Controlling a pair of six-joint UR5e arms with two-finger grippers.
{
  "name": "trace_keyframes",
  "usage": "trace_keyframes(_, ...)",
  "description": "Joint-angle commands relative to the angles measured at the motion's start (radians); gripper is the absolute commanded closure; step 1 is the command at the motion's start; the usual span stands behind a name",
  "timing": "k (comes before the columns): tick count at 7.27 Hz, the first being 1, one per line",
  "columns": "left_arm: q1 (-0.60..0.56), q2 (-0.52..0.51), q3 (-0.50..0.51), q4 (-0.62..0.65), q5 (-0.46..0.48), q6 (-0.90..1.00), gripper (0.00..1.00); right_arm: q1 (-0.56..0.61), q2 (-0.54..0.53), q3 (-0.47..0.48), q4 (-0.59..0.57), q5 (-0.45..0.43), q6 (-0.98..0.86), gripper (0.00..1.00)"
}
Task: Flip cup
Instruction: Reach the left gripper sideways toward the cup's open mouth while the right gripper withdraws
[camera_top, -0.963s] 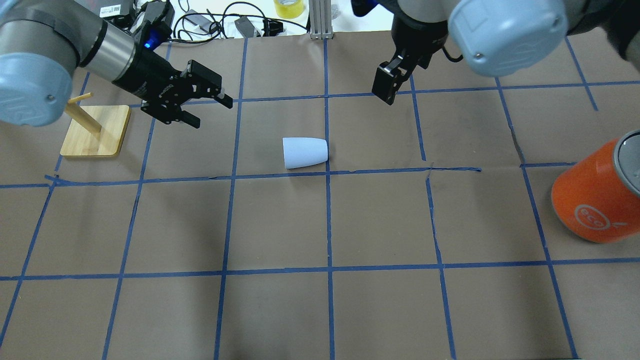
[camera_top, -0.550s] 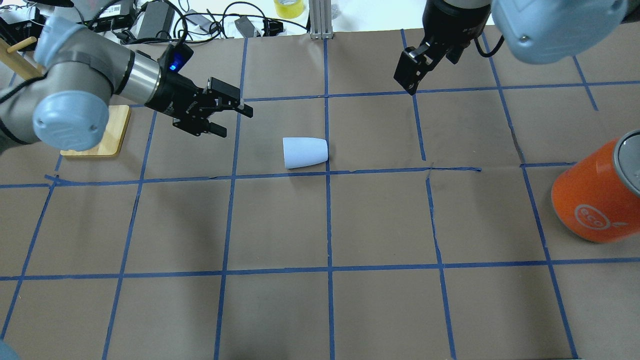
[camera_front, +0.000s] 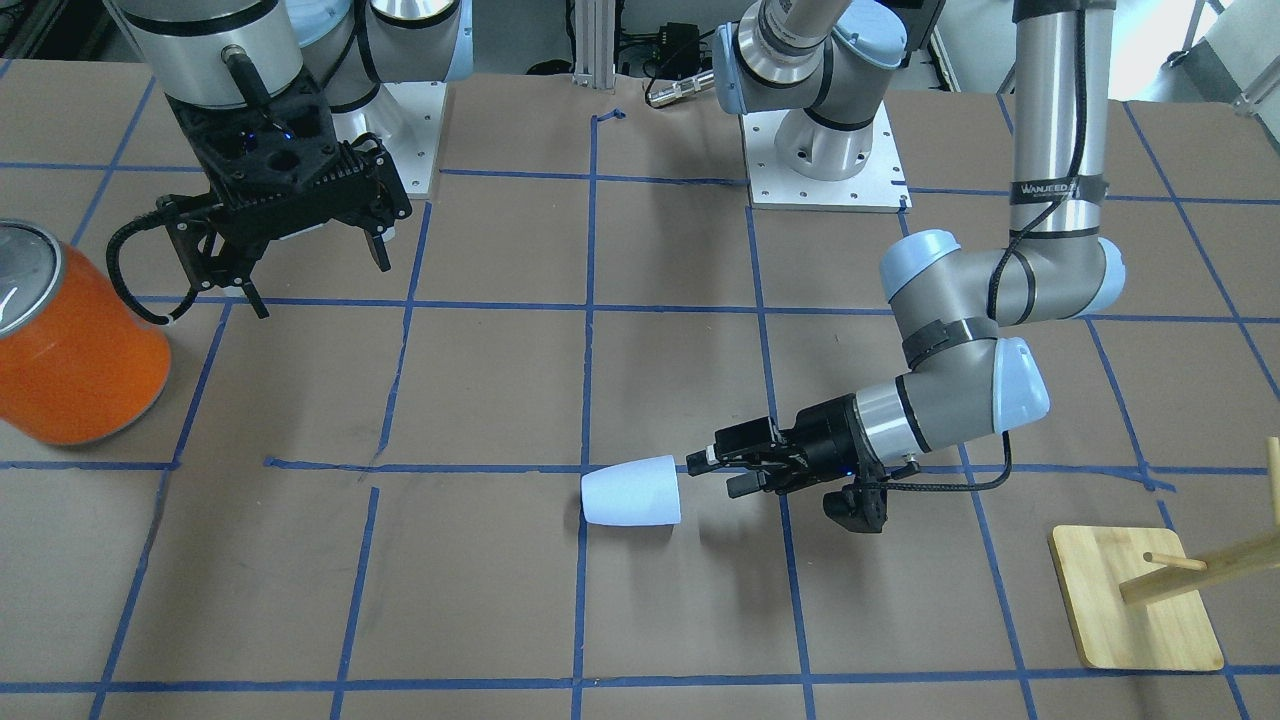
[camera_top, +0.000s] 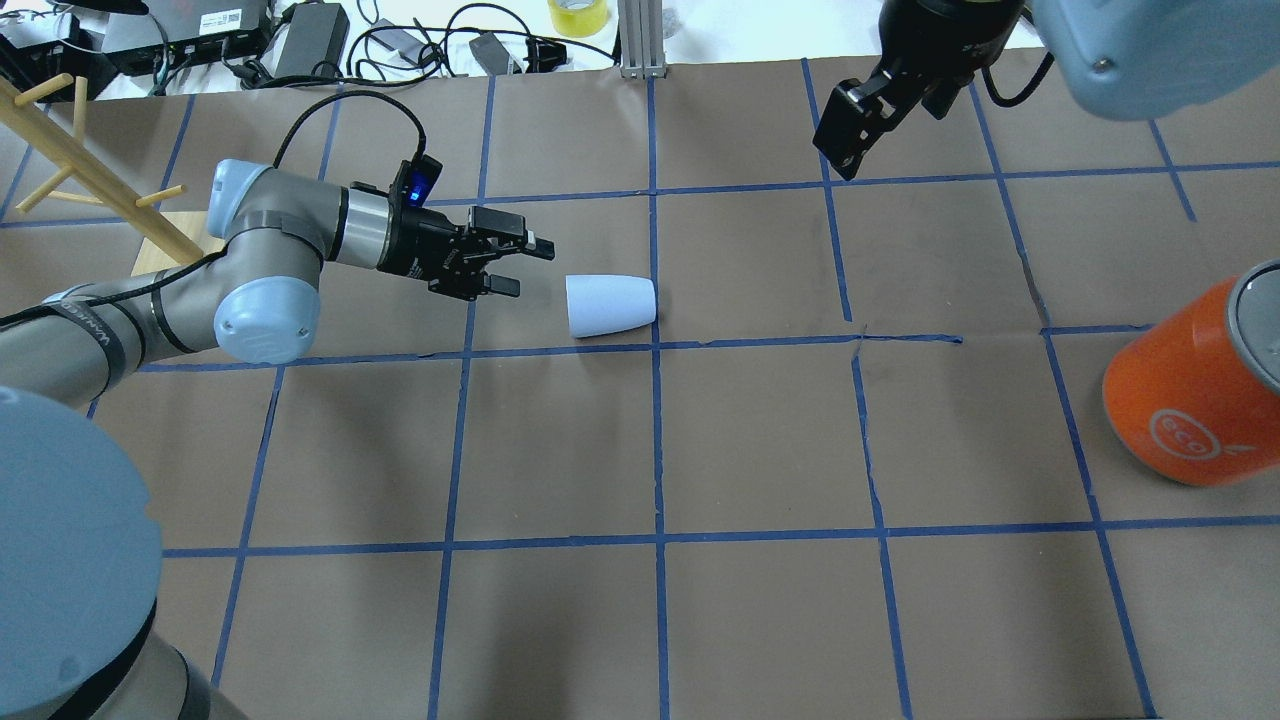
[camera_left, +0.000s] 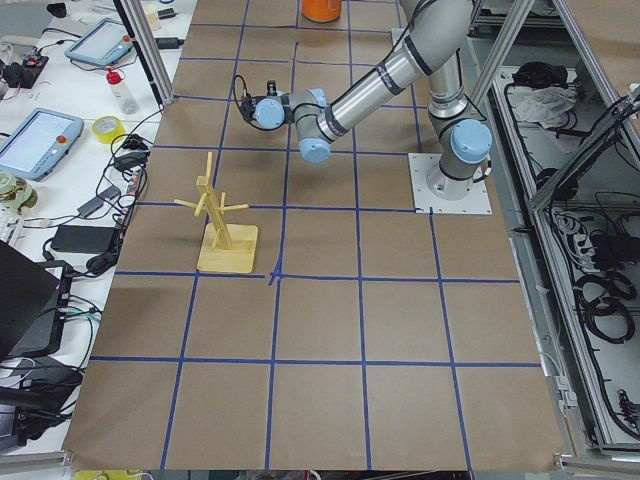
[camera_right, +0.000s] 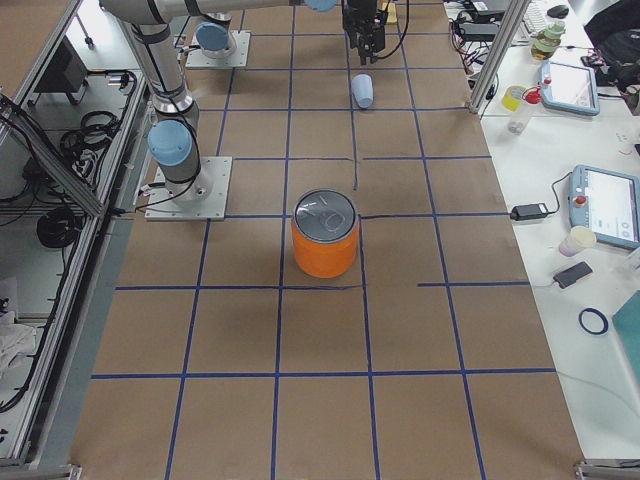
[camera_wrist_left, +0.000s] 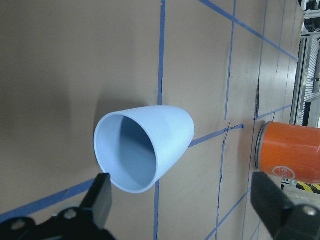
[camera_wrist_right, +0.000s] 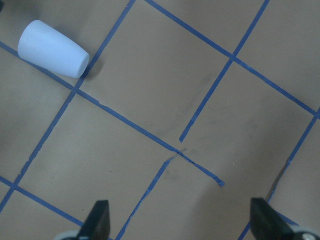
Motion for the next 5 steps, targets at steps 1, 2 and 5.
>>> trace_keyframes(1, -0.014, -0.066, 0.001, 0.072, -0.006, -0.003, 0.0, -0.001, 0.001, 0.012, -0.01, 0.001, -0.002, 0.0)
trace_keyframes(2, -0.049, -0.083, 0.001, 0.098, -0.037, -0.026, 0.0, -0.003, 0.001, 0.015, -0.015, 0.001, -0.002, 0.0)
trace_keyframes(5, -0.083, -0.092, 0.003, 0.131, -0.061, -0.17, 0.01, -0.003, 0.001, 0.016, -0.018, 0.003, -0.004, 0.0)
